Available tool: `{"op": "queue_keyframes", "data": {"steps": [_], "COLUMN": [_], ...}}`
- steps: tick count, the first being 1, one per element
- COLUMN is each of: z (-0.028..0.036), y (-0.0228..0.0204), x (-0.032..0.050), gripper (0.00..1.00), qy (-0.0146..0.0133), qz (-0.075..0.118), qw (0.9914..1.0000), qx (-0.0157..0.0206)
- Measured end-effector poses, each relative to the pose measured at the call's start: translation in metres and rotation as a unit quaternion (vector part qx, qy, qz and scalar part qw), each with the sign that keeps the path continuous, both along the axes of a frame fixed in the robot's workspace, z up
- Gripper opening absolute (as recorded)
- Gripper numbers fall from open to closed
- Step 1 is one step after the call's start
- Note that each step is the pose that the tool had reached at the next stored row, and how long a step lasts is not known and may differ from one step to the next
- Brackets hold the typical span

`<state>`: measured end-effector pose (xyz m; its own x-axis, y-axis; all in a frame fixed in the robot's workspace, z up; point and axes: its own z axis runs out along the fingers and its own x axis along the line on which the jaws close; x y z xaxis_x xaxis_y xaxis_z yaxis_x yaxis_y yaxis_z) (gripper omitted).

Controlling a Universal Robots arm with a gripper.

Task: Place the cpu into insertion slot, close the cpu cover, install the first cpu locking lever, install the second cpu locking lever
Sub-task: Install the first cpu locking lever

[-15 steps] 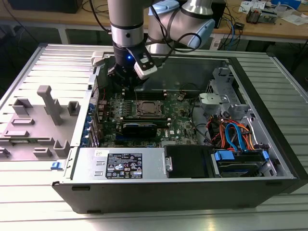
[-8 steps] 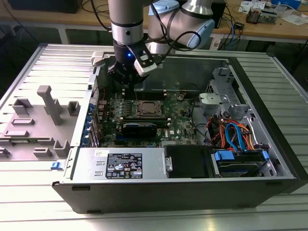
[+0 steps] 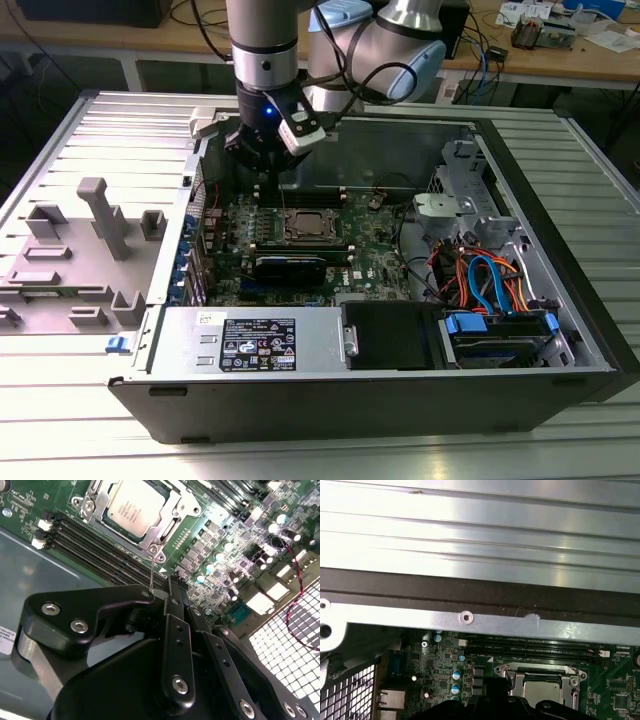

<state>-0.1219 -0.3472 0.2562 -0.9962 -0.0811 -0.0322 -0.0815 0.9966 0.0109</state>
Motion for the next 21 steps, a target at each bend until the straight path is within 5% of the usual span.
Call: {"op": "queue_keyframes", "data": {"steps": [4, 16, 21], "z": [-0.0001, -0.0044, -0.0053], "y": [0.0019, 0.0056, 0.0056], "x": [0.0035, 0.0412, 0.0429], "gripper": [0.11, 0.11, 0.11], "qy": [0.0000, 0.0000, 0.0000], "qz": [0.000, 0.000, 0.000], "qw": [1.00000, 1.00000, 1.00000], "qx": [0.0000, 0.0001, 0.0000]}}
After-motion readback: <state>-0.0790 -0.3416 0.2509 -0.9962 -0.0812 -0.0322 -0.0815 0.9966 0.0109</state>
